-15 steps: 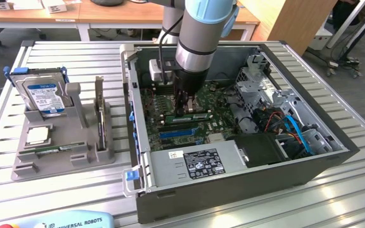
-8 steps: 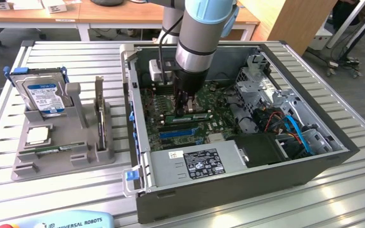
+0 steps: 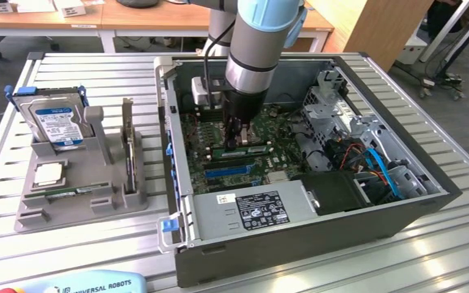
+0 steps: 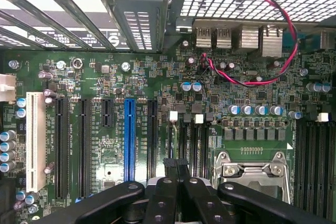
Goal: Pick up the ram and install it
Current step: 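Press down the ram until it locks into place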
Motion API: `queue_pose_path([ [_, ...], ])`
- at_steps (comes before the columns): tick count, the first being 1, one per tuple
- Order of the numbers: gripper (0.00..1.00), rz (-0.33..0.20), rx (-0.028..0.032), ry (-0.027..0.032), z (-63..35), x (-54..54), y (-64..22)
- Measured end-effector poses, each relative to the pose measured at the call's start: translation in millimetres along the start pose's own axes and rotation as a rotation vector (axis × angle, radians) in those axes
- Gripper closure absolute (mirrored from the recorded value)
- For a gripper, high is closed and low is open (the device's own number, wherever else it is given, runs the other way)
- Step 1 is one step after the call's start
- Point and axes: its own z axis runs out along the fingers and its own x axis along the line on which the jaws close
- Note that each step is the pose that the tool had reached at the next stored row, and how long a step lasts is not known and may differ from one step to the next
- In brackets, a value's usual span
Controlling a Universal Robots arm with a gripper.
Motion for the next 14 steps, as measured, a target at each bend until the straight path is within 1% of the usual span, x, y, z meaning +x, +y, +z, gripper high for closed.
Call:
queue_pose_path([
  [14, 0.90, 0.000, 0.0000, 0.0002, 1.3, 0.1, -0.1],
])
